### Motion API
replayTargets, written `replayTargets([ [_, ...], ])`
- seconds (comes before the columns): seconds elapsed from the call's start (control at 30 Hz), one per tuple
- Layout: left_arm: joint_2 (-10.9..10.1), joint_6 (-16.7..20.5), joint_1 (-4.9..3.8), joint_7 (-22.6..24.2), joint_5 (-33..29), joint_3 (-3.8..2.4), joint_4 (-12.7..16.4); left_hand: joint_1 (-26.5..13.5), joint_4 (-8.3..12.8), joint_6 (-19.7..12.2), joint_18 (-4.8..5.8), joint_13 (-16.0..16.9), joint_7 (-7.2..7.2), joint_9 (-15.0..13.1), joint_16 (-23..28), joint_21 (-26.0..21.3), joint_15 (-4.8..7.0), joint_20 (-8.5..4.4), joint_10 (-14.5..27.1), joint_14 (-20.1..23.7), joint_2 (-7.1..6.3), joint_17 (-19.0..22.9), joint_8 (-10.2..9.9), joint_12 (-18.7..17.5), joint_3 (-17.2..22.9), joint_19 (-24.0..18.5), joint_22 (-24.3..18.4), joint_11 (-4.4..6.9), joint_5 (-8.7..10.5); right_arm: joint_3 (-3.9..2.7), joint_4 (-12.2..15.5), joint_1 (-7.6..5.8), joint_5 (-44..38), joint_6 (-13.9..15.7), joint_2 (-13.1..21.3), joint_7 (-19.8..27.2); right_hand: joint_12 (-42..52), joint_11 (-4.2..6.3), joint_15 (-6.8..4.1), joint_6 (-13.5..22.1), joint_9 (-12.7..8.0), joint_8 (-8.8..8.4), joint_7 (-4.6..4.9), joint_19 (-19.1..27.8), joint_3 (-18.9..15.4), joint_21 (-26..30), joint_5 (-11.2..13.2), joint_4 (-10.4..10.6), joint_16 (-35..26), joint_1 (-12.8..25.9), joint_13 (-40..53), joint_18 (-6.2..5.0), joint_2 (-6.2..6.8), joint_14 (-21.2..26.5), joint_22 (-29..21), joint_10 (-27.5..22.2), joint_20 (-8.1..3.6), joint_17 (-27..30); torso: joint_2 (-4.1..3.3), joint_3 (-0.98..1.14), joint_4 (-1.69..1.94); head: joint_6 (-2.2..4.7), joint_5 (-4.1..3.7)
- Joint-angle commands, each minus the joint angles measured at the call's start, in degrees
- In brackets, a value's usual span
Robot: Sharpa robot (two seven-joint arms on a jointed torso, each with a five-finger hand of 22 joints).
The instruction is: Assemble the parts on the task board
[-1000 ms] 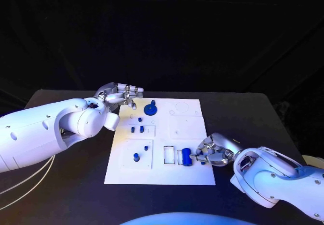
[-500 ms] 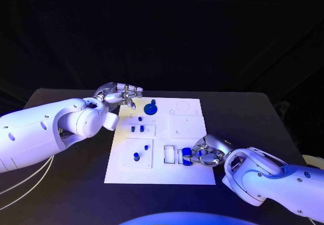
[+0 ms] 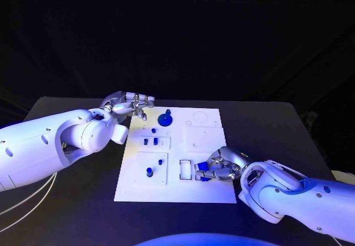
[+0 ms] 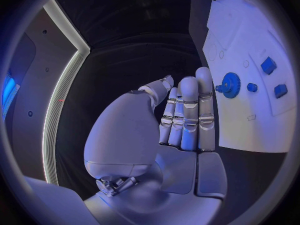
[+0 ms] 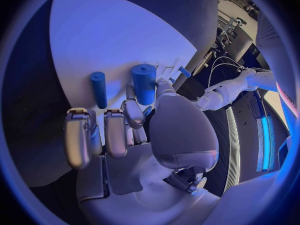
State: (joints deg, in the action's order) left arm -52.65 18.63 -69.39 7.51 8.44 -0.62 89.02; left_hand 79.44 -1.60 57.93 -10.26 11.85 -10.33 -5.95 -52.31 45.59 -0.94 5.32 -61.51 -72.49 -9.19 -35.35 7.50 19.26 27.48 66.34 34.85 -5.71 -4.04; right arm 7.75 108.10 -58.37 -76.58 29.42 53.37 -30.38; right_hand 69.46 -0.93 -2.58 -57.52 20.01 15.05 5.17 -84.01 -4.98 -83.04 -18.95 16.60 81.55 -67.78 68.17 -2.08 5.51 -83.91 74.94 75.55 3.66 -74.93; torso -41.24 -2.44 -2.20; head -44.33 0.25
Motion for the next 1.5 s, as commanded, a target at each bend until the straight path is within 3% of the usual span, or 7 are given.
replayTargets([
  [0.03, 0.03, 0.0, -0.03, 1.03, -0.74, -0.04, 0.17, -0.27, -0.29, -0.33, -0.3, 0.08, 0.0, 0.08, -0.24, -0.33, 0.05, 0.36, 0.3, 0.25, 0.34, -0.05, -0.25, 0.27, -0.3, 0.05, -0.08, -0.04, -0.18, 0.43, -0.35, 0.55, -1.99, -3.8, -0.21, -2.6, 0.09, -0.14, -0.29, -0.07, 0.31, 0.58, 0.27, -3.49, -0.62, -0.28, 0.4, -0.14, 0.29, -0.15, 0.16, 0.7, 0.32, -3.45, 13.25, 0.13, -0.28, -0.47, -0.09, -0.07, 0.23, 0.15, -0.05],
  [0.17, -0.02, -0.06, -0.03, 0.99, -0.82, -0.04, 0.19, -0.28, -0.3, -0.34, -0.31, 0.08, 0.0, 0.08, -0.24, -0.34, 0.05, 0.36, 0.3, 0.25, 0.35, -0.05, -0.25, 0.27, -0.3, 0.05, -0.08, -0.04, -0.18, 0.43, -0.35, 0.6, -3.93, -4.76, -0.27, -3.8, -0.02, -0.06, -0.35, -0.07, 0.88, 1.13, 0.18, -3.56, -1.31, -0.5, 0.2, -0.77, 0.38, -2.73, 0.4, 0.74, 0.75, -3.45, 13.3, 0.03, -0.32, -0.59, -0.16, -0.15, 0.32, 0.22, -0.08],
  [0.27, -0.06, -0.14, -0.03, 0.97, -0.85, -0.04, 0.21, -0.31, -0.32, -0.34, -0.31, 0.09, 0.0, 0.08, -0.24, -0.35, 0.05, 0.37, 0.31, 0.25, 0.37, -0.05, -0.24, 0.28, -0.31, 0.05, -0.09, -0.04, -0.18, 0.43, -0.3, 0.65, -5.25, -5.01, -0.22, -4.61, -0.04, 0.04, -0.45, -0.08, 1.48, 1.75, 0.08, -3.65, -1.51, -0.77, -1.6, -1.86, 0.66, -5.72, 0.73, 0.79, 0.58, -3.52, 13.38, 0.07, -0.4, -1.05, -0.19, -0.21, 0.41, 0.27, -0.19],
  [0.47, -0.12, -0.18, -0.03, 0.93, -0.86, -0.04, 0.24, -0.36, -0.37, -0.34, -0.31, 0.1, 0.01, 0.08, -0.23, -0.37, 0.04, 0.37, 0.34, 0.26, 0.43, -0.02, -0.22, 0.31, -0.32, 0.06, -0.11, -0.03, -0.19, 0.43, 0.08, 0.7, -5.86, -3.18, 0.07, -5.02, 0.52, 0.33, -0.66, -0.55, 2.29, 2.77, -0.21, -3.89, -1.54, -1.41, -5.92, -2.38, 0.98, -7.68, 1.67, 0.92, -0.9, -3.61, 13.55, 0.75, -0.57, -1.56, -0.29, -0.2, 0.63, 0.51, -0.29],
  [0.6, -0.15, -0.2, -0.03, 0.86, -0.87, -0.04, 0.24, -0.36, -0.37, -0.34, -0.31, 0.1, 0.01, 0.08, -0.23, -0.37, 0.04, 0.37, 0.34, 0.26, 0.43, -0.02, -0.22, 0.31, -0.32, 0.06, -0.11, -0.03, -0.19, 0.41, 0.6, 0.71, -5.23, -1.28, 0.43, -4.65, 0.73, 0.56, -0.83, -0.89, 2.64, 3.27, -0.47, -4.01, -1.57, -1.7, -7.48, -2.25, 1.12, -8.05, 2.04, 0.98, -1.75, -3.65, 13.63, 1.11, -0.69, -1.76, -0.35, -0.24, 0.74, 0.64, -0.27],
  [1.03, -0.09, -0.4, -0.03, 0.69, -0.87, -0.04, 0.11, -0.35, -0.37, -0.34, -0.32, 0.12, 0.03, 0.08, -0.21, -0.4, 0.05, 0.38, 0.37, 0.28, 0.51, 0.02, -0.2, 0.34, -0.29, 0.07, -0.13, -0.01, -0.21, -0.11, 3.73, 0.11, -2.88, 2.71, 1.69, -3.61, 0.65, 0.86, -1.1, -1.38, 3.27, 4.13, -0.83, -4.22, -2.57, -2.25, -8.0, -0.74, 1.33, -6.74, 2.25, 1.09, -2.73, -3.71, 13.77, 1.49, -0.94, -2.1, -0.42, -0.43, 1.11, 1.42, -0.58],
  [1.5, -0.04, -0.6, -0.03, 0.51, -0.87, -0.04, 0.1, -0.37, -0.39, -0.37, -0.32, 0.13, 0.03, 0.09, -0.19, -0.43, 0.05, 0.38, 0.41, 0.31, 0.53, 0.05, -0.2, 0.36, -0.3, 0.08, -0.15, -0.01, -0.21, -0.29, 4.58, -1.22, -1.91, 1.09, 0.51, -4.03, 0.32, 0.99, -1.21, -1.42, 3.81, 4.77, -1.0, -4.25, -4.07, -2.34, -6.48, 0.02, 1.32, -4.85, 2.28, 1.11, -3.4, -3.69, 13.79, 1.65, -1.07, -2.05, -0.61, -0.59, 1.4, 1.58, -0.63],
])
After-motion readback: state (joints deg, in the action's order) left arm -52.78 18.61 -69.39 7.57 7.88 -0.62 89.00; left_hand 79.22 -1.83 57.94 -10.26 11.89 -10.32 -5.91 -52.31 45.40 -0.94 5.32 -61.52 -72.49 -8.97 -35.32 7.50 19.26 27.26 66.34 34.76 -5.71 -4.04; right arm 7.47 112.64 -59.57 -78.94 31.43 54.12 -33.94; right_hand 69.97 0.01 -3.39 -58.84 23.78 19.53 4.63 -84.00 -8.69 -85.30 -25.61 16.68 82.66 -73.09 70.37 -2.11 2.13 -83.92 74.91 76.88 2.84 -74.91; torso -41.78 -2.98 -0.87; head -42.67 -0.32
